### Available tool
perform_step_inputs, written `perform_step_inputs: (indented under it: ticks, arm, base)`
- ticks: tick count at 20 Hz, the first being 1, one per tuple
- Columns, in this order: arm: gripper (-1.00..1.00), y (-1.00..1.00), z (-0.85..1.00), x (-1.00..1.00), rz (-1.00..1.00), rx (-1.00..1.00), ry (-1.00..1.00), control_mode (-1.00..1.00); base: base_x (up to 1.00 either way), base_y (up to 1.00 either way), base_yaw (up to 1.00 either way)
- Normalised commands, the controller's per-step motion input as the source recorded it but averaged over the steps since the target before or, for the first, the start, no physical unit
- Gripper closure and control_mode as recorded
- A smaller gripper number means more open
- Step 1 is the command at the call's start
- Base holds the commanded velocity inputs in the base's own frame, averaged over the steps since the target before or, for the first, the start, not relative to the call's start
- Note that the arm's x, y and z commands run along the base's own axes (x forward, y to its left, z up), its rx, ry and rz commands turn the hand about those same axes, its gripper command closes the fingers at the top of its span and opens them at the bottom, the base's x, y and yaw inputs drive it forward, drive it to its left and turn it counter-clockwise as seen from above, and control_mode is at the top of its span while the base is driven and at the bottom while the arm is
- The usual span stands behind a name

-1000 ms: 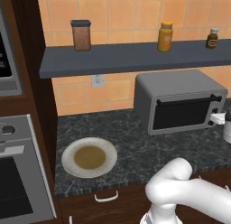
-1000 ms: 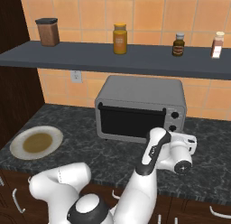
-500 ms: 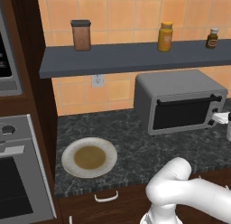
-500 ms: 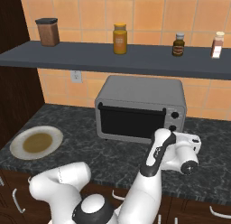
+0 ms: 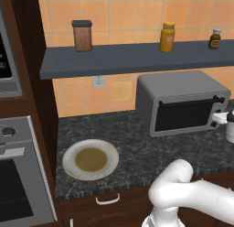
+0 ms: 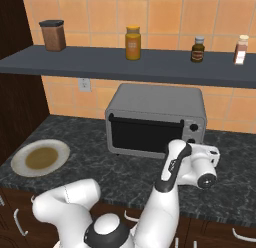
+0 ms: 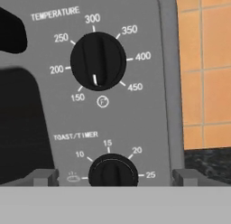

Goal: Pick up the kebab skewer and baguette bread, and place them inside the toaster oven. Close the toaster oven door and start by setting the timer.

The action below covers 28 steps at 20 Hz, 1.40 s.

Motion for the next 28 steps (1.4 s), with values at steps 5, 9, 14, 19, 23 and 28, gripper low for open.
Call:
perform_step_inputs:
  ticks: [5, 9, 14, 19, 23, 28]
  arm:
    - [-1.0, 0.0, 0.0, 0.12, 0.0, 0.0, 0.0, -1.0]
    - [-1.0, 0.03, 0.0, 0.0, 0.0, 0.0, 0.0, -1.0]
    - [1.0, 0.07, 0.0, 0.0, 0.0, 0.0, 0.0, -1.0]
    - [1.0, 0.11, 0.0, 0.0, 0.0, 0.0, 0.0, -1.0]
    - [1.0, 0.0, 0.0, 0.0, 0.0, 0.0, 0.0, -1.0]
    - [1.0, 0.0, -0.02, 0.0, 0.0, 0.0, 0.0, -1.0]
  base:
    - [0.0, 0.0, 0.0]
    - [0.0, 0.0, 0.0]
    - [0.0, 0.0, 0.0]
    - [0.0, 0.0, 0.0]
    - [0.0, 0.0, 0.0]
    - [0.0, 0.0, 0.0]
